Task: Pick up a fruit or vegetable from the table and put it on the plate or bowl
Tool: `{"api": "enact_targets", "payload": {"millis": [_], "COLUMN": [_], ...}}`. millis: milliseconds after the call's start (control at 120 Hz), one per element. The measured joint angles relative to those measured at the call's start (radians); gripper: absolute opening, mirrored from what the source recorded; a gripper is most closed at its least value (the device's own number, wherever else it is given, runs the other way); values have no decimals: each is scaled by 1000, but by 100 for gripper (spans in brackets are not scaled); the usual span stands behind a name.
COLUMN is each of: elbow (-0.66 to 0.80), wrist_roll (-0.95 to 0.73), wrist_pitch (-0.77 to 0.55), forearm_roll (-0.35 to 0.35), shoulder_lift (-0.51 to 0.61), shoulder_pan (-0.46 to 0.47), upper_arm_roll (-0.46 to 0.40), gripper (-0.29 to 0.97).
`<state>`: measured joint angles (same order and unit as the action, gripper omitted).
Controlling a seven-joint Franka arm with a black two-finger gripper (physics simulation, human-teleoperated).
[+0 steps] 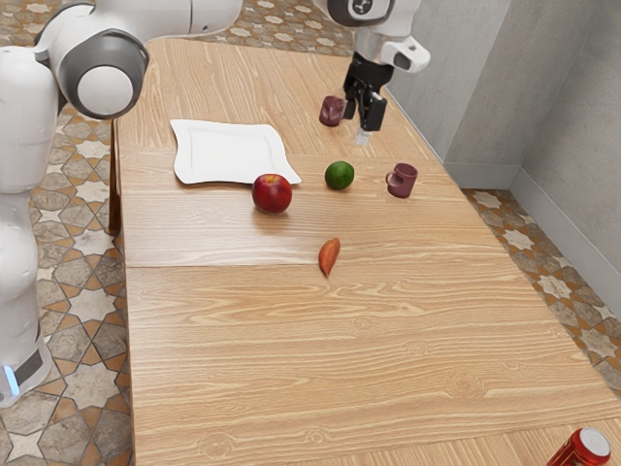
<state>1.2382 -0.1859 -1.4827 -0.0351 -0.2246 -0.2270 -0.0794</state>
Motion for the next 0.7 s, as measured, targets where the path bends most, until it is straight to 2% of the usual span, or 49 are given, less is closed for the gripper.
{"api": "enact_targets", "payload": {"millis": [242, 333, 500, 700], "elbow": [-14, -34, -38, -39], "wrist_roll": [-23, -25, -26, -19], "wrist_pitch": [-29, -33, -45, -88], "forearm_roll": [5, -33, -70, -72], "shoulder_lift": [8, 24, -101, -136], "shoulder_pan": [2, 9, -2, -2], "upper_arm_roll": [23, 30, 145, 165], "gripper": [68, 68, 68, 68]}}
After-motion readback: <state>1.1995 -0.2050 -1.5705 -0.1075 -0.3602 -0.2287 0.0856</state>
